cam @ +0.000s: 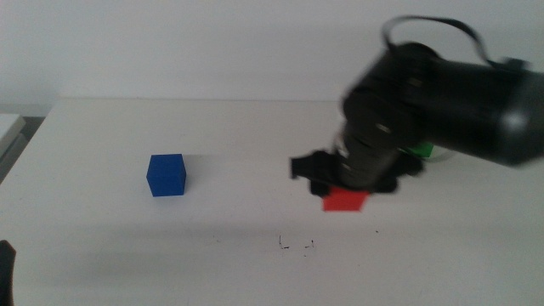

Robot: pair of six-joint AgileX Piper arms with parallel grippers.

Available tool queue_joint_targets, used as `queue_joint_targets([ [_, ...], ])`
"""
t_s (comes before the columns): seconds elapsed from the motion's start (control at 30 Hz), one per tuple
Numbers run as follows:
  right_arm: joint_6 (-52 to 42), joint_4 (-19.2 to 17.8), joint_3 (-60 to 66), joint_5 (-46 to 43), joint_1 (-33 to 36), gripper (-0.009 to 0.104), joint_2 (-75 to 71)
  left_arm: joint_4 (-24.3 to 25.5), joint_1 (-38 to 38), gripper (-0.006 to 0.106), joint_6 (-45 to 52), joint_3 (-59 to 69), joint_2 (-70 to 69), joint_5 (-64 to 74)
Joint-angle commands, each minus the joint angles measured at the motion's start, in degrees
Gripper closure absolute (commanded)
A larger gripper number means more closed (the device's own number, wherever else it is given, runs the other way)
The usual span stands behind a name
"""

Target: Stack red cubes first, then green, then blue cubes in a specific spot.

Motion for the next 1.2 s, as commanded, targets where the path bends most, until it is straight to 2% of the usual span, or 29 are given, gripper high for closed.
queue_joint_targets([
  [0.0,-2.07,-0.39,-7.08,2.55,0.42,0.098,5.45,-0.3,0.03,0.007,-0.11,-0.01,-0.29,-0.8],
  [0.17,-3.91,1.87,-19.33,5.28,1.4,0.098,15.81,-0.3,0.03,0.007,-0.11,-0.01,-0.29,-0.8],
  [0.3,-5.71,4.65,-21.64,5.99,2.09,0.098,19.55,-0.3,0.03,0.007,-0.11,-0.01,-0.29,-0.8],
  [0.57,-4.57,4.65,-21.22,6.93,1.81,0.098,22.41,-0.3,0.03,0.007,-0.11,-0.01,-0.29,-0.8],
  [0.87,-2.09,5.08,-18.7,4.1,1.72,0.098,22.75,-0.3,0.03,0.007,-0.11,-0.01,-0.29,-0.8],
  [1.17,1.66,3.85,-18.7,4.22,1.59,0.098,23.69,-0.3,0.03,0.007,-0.11,-0.01,-0.29,-0.8],
])
